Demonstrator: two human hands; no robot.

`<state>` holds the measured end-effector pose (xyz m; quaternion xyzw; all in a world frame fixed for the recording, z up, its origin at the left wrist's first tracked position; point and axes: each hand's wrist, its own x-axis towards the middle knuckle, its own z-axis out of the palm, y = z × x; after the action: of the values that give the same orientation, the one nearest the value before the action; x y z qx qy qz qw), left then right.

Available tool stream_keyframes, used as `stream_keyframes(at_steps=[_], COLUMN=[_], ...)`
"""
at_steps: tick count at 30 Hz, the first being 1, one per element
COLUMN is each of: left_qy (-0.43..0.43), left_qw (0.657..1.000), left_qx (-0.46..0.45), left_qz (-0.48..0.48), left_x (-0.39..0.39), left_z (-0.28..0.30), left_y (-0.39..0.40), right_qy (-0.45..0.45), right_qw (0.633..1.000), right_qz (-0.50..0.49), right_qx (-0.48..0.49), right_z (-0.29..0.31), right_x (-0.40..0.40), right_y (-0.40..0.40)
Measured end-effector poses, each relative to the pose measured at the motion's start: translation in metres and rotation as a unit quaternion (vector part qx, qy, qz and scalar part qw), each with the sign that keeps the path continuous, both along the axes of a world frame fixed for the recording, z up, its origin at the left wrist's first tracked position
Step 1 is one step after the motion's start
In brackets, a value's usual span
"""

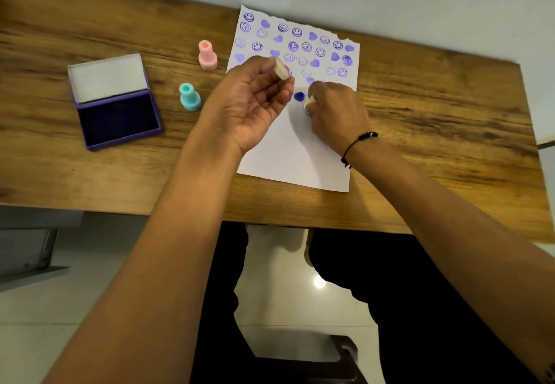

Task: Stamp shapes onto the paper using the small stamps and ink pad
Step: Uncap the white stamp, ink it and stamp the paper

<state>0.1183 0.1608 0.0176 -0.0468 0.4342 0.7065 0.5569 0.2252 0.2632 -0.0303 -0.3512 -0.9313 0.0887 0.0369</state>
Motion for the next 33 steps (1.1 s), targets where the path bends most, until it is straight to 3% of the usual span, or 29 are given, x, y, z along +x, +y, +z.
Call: stream_keyframes(at_steps=[10,15,19,22,28,33], left_qy=[-0.009,0.016,0.023,0.032,0.075,0.072], left_qw=[1.0,1.0,1.0,0.999,0.995,0.994], left_qx=[-0.007,-0.006,-0.006,0.001,0.027,0.04], left_qz=[-0.003,-0.002,0.013,-0.003,-0.065,-0.069], left_x=[0.003,0.0,-0.005,-0.004,-0.001,0.0], left_z=[-0.003,-0.004,-0.004,-0.001,0.001,0.002], left_y=[0.006,0.006,0.002,0.0,-0.002,-0.004], right_qy=[-0.015,-0.065,0.068,0.194,0.279,0.291], right_qw=[1.0,0.998,0.996,0.978,0.922,0.906], right_qz=[0.001,0.014,-0.015,-0.068,-0.081,-0.084], right_qx=[0.001,0.006,0.051,-0.025,-0.257,-0.295], right_z=[0.004,0.016,0.058,0.087,0.095,0.091], right_x=[0.0,0.001,0.008,0.01,0.0,-0.006], right_y=[0.001,0.006,0.011,0.009,-0.013,-0.022])
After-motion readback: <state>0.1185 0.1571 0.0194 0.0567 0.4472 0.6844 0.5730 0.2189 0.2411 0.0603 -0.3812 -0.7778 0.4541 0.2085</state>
